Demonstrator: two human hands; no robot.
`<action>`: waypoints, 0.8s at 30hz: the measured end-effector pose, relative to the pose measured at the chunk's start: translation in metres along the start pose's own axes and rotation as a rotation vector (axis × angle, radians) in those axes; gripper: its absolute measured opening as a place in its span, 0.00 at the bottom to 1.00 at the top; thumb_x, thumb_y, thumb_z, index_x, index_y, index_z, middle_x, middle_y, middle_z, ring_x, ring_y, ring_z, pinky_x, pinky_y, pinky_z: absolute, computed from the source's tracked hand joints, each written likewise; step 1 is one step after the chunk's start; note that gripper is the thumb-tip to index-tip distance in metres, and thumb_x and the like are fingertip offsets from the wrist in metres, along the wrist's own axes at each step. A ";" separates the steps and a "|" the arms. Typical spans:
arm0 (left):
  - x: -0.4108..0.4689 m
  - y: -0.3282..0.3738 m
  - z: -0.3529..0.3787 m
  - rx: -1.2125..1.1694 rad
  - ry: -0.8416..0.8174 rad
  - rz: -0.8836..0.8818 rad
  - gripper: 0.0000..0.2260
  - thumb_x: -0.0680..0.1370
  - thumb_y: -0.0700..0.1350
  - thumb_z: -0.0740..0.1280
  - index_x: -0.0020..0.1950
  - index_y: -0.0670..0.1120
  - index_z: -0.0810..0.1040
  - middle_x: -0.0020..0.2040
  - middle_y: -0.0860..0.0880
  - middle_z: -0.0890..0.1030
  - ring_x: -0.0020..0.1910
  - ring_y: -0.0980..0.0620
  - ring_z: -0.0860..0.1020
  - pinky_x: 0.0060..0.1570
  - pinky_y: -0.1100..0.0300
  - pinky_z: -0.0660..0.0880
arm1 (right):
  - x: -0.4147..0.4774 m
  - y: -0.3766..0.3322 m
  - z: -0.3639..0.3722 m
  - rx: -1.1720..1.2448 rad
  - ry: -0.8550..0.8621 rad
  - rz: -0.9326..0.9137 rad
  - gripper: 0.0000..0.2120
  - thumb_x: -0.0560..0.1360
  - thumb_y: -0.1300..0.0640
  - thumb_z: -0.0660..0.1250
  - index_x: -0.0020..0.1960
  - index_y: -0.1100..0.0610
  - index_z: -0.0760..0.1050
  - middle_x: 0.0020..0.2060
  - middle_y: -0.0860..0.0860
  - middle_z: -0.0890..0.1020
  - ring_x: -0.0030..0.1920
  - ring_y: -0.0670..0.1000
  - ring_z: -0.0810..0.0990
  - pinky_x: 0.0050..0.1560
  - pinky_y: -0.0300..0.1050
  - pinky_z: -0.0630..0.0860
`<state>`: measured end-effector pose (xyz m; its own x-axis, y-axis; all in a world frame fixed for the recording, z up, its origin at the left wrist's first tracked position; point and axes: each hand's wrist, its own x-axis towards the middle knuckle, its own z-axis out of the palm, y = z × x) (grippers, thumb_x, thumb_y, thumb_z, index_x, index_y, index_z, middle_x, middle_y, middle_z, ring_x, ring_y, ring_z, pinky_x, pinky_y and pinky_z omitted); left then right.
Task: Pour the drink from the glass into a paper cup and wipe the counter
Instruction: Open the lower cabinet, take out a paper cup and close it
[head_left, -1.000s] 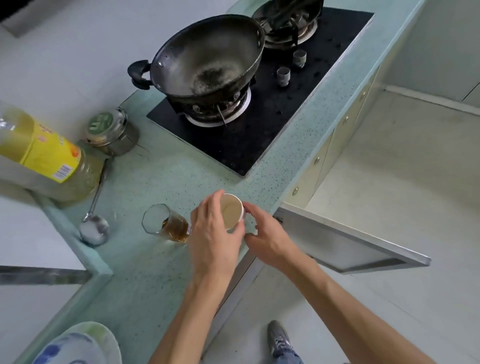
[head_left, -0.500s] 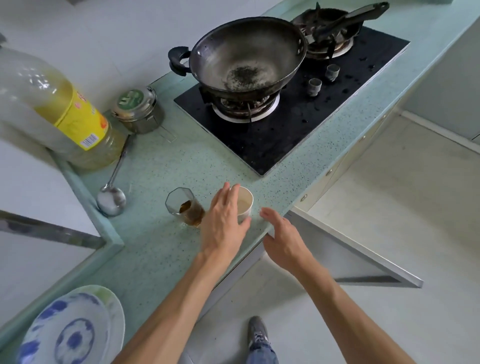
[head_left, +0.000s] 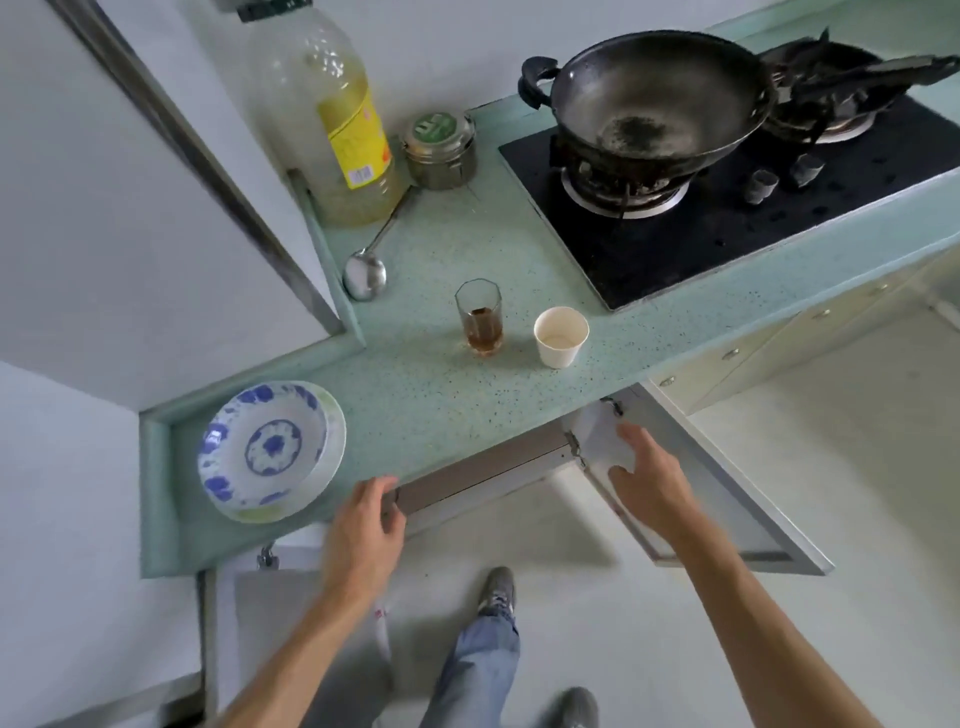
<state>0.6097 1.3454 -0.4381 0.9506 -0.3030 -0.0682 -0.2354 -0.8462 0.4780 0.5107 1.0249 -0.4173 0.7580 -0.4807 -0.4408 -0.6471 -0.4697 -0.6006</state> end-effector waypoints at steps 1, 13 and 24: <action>-0.020 -0.025 -0.003 0.076 -0.002 -0.044 0.15 0.71 0.33 0.72 0.57 0.42 0.80 0.53 0.44 0.83 0.51 0.42 0.82 0.48 0.48 0.79 | -0.002 0.013 -0.001 -0.059 0.002 0.014 0.29 0.75 0.66 0.63 0.75 0.58 0.62 0.73 0.57 0.70 0.72 0.59 0.68 0.69 0.50 0.66; -0.166 -0.140 -0.008 0.500 -0.370 -0.616 0.37 0.75 0.51 0.71 0.79 0.50 0.56 0.80 0.38 0.39 0.79 0.36 0.48 0.69 0.39 0.68 | -0.045 0.127 0.000 -0.757 -0.009 0.113 0.37 0.71 0.52 0.70 0.76 0.54 0.60 0.79 0.60 0.48 0.78 0.60 0.48 0.76 0.57 0.50; -0.200 -0.140 0.005 0.377 -0.254 -0.908 0.23 0.76 0.52 0.71 0.67 0.43 0.74 0.67 0.34 0.67 0.60 0.34 0.71 0.55 0.44 0.75 | -0.044 0.167 -0.017 -0.698 -0.062 0.291 0.26 0.72 0.49 0.70 0.69 0.49 0.73 0.76 0.63 0.50 0.76 0.63 0.49 0.77 0.59 0.48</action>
<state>0.4517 1.5217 -0.4959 0.7409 0.4763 -0.4736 0.4642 -0.8727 -0.1515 0.3683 0.9554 -0.4869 0.5384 -0.6243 -0.5660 -0.7076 -0.6997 0.0987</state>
